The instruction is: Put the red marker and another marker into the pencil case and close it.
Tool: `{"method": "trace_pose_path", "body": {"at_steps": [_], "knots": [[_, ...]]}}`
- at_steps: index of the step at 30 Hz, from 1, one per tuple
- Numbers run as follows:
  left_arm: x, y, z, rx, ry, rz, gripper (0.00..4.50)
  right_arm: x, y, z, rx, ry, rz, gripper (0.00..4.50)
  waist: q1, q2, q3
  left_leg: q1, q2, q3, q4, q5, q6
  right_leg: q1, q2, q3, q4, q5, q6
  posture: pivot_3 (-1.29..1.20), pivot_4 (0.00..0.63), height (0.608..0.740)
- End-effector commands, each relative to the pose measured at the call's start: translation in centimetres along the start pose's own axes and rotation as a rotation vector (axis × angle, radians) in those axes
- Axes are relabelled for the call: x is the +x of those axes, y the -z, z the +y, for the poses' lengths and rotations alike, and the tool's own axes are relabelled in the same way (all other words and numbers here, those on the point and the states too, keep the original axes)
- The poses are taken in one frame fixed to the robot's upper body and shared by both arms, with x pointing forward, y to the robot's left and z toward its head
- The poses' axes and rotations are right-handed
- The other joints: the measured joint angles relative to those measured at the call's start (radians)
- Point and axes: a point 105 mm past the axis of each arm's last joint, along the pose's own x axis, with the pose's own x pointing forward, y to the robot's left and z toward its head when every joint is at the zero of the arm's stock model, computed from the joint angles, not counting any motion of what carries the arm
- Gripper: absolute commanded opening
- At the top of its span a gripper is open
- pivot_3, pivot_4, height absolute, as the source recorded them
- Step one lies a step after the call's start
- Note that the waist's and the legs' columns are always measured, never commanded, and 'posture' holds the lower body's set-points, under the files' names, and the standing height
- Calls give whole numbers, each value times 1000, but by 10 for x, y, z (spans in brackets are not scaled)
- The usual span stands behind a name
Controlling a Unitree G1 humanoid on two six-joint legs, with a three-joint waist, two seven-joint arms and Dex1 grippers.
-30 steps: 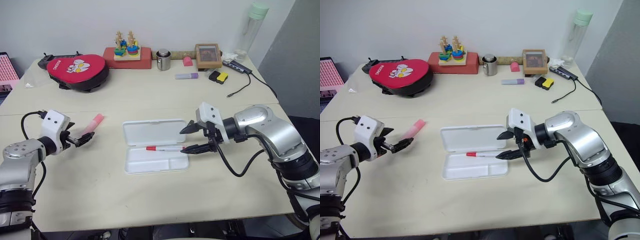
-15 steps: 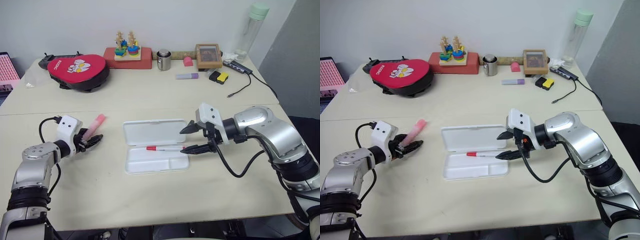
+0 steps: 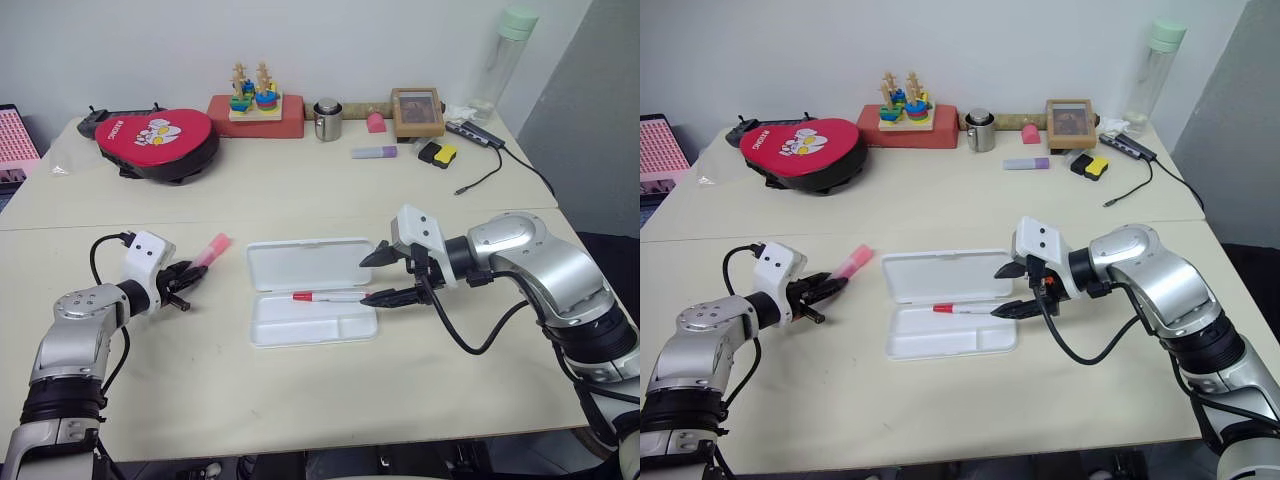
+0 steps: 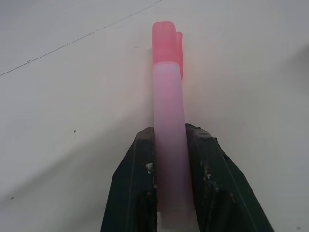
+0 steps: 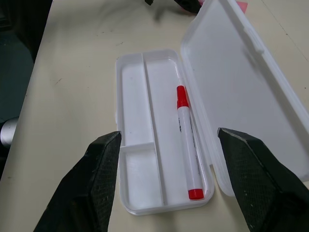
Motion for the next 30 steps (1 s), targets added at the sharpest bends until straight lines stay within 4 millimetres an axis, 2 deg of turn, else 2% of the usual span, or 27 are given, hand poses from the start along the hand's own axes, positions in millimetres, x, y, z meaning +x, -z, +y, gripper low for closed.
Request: {"method": "trace_pose_path", "body": {"at_steps": [1, 13, 15, 16, 30], "knots": [[1, -9, 3, 30, -24, -31, 547, -4, -8, 2, -35, 6, -21, 3327, 0, 0, 0, 0, 0, 0, 0, 0, 0, 0, 0, 0, 0, 0, 0, 0, 150, 740], [0, -14, -1, 23, -6, -68, 547, -4, -5, 1, -29, 12, -18, 3327, 1, 0, 0, 0, 0, 0, 0, 0, 0, 0, 0, 0, 0, 0, 0, 0, 150, 740], [-2, -15, -3, 21, 7, -73, 1244, -4, -4, 2, -28, 11, -19, 3327, 1, 0, 0, 0, 0, 0, 0, 0, 0, 0, 0, 0, 0, 0, 0, 0, 150, 740], [-2, -15, -3, 22, 9, -73, 1268, -4, -4, 2, -27, 10, -20, 3327, 1, 0, 0, 0, 0, 0, 0, 0, 0, 0, 0, 0, 0, 0, 0, 0, 150, 740], [1, -11, -1, 23, -32, -55, 4149, -3, -3, 3, -32, 12, -12, 3327, 1, 0, 0, 0, 0, 0, 0, 0, 0, 0, 0, 0, 0, 0, 0, 0, 150, 740]]}}
